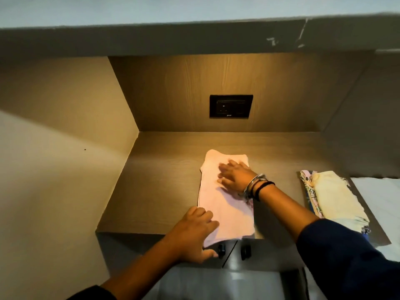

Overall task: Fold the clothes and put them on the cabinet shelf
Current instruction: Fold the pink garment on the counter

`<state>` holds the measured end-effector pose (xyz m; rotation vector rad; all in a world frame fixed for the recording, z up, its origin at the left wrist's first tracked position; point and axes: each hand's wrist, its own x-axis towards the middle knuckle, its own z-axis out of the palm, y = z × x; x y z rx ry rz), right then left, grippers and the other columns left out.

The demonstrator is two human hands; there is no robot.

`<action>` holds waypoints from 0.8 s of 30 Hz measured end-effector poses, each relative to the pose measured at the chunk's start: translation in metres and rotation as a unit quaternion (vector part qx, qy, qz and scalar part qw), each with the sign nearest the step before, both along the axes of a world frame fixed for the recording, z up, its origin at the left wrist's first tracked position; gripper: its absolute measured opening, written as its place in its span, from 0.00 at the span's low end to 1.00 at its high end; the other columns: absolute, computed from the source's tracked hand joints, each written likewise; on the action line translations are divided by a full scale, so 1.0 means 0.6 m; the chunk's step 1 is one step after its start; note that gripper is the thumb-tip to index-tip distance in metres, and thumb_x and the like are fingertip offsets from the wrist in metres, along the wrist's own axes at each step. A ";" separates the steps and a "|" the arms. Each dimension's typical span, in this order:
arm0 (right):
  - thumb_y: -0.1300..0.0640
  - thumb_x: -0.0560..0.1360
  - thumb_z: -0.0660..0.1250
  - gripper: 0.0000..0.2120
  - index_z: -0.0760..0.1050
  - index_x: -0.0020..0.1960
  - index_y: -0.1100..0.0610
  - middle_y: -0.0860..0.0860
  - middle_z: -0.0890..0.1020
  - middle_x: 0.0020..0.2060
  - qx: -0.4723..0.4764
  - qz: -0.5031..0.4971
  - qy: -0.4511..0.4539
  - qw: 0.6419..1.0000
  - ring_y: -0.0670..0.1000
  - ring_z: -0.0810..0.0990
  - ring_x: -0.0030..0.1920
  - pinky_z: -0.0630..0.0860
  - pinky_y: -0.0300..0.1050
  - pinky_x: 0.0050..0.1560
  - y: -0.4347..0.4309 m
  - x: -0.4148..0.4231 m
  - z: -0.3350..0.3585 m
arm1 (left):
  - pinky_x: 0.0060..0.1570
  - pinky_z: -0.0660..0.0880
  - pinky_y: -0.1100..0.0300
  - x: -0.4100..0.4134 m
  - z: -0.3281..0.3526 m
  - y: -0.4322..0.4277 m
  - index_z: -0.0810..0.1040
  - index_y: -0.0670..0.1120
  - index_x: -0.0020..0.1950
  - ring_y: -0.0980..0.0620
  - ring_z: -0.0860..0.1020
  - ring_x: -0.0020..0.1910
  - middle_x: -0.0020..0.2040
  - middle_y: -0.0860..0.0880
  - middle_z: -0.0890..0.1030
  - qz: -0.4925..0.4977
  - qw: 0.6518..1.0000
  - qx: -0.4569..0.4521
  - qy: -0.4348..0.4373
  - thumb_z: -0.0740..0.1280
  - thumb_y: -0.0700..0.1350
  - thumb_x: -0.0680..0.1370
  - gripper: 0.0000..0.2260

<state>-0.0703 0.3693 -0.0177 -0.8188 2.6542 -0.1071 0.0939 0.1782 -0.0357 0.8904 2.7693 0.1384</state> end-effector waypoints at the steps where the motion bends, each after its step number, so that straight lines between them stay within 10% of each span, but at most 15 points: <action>1: 0.40 0.79 0.53 0.25 0.68 0.71 0.50 0.49 0.59 0.77 -0.036 0.025 0.014 0.999 0.56 0.52 0.77 0.49 0.58 0.74 0.000 0.028 0.000 | 0.64 0.65 0.49 0.009 -0.007 0.005 0.69 0.51 0.66 0.48 0.68 0.60 0.62 0.48 0.72 -0.007 1.000 0.008 0.004 0.64 0.67 0.69 0.31; 7: 0.26 0.68 0.58 0.44 0.59 0.76 0.53 0.54 0.57 0.77 -0.067 0.128 0.073 0.987 0.58 0.54 0.76 0.53 0.63 0.73 0.096 0.252 -0.063 | 0.48 0.79 0.58 0.040 -0.033 0.017 0.77 0.47 0.57 0.48 0.79 0.50 0.52 0.47 0.80 -0.017 0.995 0.075 0.063 0.79 0.41 0.63 0.25; 14: 0.64 0.63 0.75 0.22 0.81 0.57 0.58 0.56 0.83 0.57 -0.212 0.074 0.140 0.964 0.58 0.83 0.55 0.81 0.53 0.52 0.129 0.259 -0.064 | 0.50 0.77 0.54 -0.004 -0.001 0.005 0.81 0.44 0.56 0.47 0.79 0.50 0.52 0.46 0.82 -0.020 0.979 0.198 -0.051 0.65 0.38 0.74 0.13; 20: 0.58 0.77 0.65 0.07 0.79 0.43 0.49 0.42 0.80 0.35 -0.342 -0.137 -0.092 0.925 0.40 0.76 0.34 0.73 0.41 0.37 0.120 0.182 0.006 | 0.40 0.77 0.58 -0.083 0.049 -0.016 0.80 0.38 0.57 0.52 0.79 0.40 0.44 0.45 0.82 0.252 0.786 0.432 -0.364 0.67 0.35 0.78 0.09; 24: 0.53 0.76 0.68 0.16 0.72 0.30 0.52 0.42 0.73 0.25 -0.361 -0.224 -0.125 0.897 0.38 0.68 0.24 0.66 0.37 0.28 0.079 0.107 0.012 | 0.46 0.78 0.52 -0.146 0.058 -0.028 0.79 0.40 0.55 0.47 0.81 0.45 0.50 0.41 0.82 0.386 0.686 0.474 -0.393 0.64 0.37 0.79 0.07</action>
